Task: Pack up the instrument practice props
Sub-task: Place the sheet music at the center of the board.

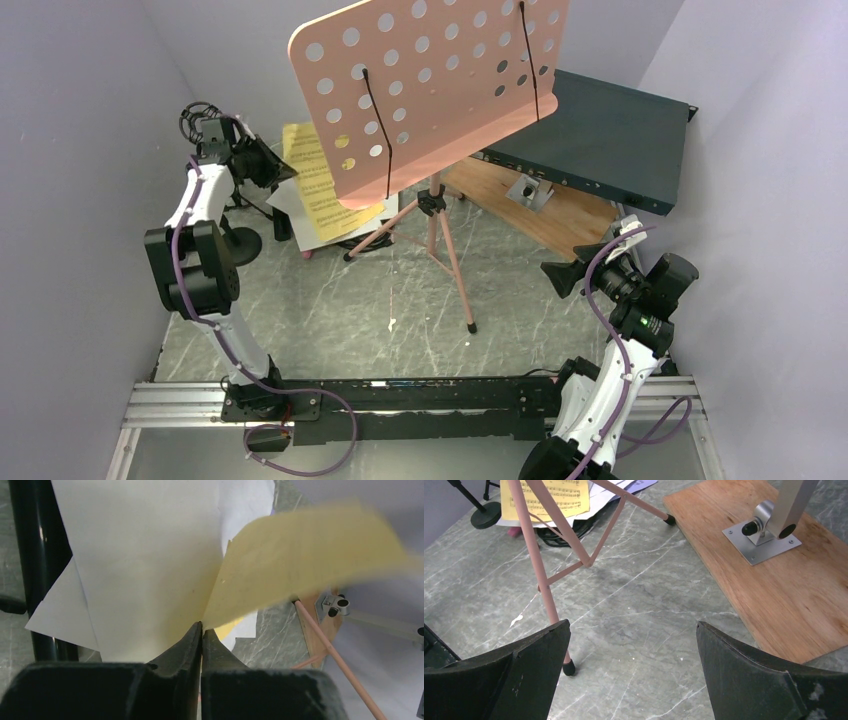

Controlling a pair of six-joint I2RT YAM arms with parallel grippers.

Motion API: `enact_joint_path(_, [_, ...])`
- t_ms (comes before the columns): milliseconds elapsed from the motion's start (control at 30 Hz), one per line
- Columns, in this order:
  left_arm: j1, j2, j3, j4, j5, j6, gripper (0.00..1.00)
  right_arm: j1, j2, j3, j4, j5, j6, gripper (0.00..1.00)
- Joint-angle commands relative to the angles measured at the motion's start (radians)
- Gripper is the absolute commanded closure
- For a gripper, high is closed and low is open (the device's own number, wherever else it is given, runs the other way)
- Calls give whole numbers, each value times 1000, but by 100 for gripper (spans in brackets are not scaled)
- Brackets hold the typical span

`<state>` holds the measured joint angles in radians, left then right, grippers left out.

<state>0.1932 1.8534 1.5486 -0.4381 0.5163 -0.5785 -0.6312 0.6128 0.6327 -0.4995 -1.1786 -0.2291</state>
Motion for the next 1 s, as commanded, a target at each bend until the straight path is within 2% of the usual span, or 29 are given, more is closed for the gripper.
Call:
enact_joint_path(0, [11,-6,48,-42,-24,12,87,8,-8,14,12,-6,-23,0])
enact_joint_path(167, [32,12,51,-53,-55,45,64,8,-8,15,9,-4,-26,0])
enact_joint_path(267, [50,-15,27,-24,-13,59,50,8,-7,14,9,-3,-27,0])
enact_joint_path(333, [58,-76,-18,28,1,74,38,8,-5,15,9,0,-28,0])
enact_joint_path(467, [65,-299,-190,202,-2,97,17,8,-2,14,8,-1,-29,0])
enact_joint_path(533, [71,-395,-293,309,24,76,2,8,-1,13,10,-1,-27,0])
enact_joint_path(633, [88,-493,-453,497,126,-16,0,8,1,9,13,-4,-26,0])
enact_joint_path(800, [107,-549,-628,779,466,-175,1,8,2,5,17,-5,-24,0])
enact_joint_path(867, [106,-579,-678,842,529,-200,1,8,4,3,19,-7,-23,0])
enact_joint_path(967, [91,-654,-731,822,550,-163,0,8,5,1,27,-7,-20,0])
